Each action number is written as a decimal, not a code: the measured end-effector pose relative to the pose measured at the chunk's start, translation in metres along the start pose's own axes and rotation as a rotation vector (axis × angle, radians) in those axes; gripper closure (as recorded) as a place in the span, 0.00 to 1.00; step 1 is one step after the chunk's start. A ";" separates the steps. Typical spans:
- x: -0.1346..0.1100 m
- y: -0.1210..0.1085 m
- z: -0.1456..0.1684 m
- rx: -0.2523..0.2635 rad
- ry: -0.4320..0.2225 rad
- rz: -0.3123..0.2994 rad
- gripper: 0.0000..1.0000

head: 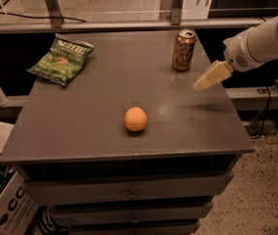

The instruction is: Move orange can near green jalapeno chip bag

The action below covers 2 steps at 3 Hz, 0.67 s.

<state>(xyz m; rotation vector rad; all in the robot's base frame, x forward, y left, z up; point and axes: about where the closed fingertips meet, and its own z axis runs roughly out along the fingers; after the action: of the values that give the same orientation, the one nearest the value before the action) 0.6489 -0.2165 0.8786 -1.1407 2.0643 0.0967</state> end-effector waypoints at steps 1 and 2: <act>-0.004 -0.002 0.006 -0.003 -0.023 0.020 0.00; -0.004 -0.002 0.006 -0.004 -0.021 0.018 0.00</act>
Offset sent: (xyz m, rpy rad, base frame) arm 0.0077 0.0033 -0.0005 0.0362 -0.0049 -0.0083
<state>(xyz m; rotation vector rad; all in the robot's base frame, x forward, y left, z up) 0.6549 -0.2130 0.8777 -1.1186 2.0568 0.1212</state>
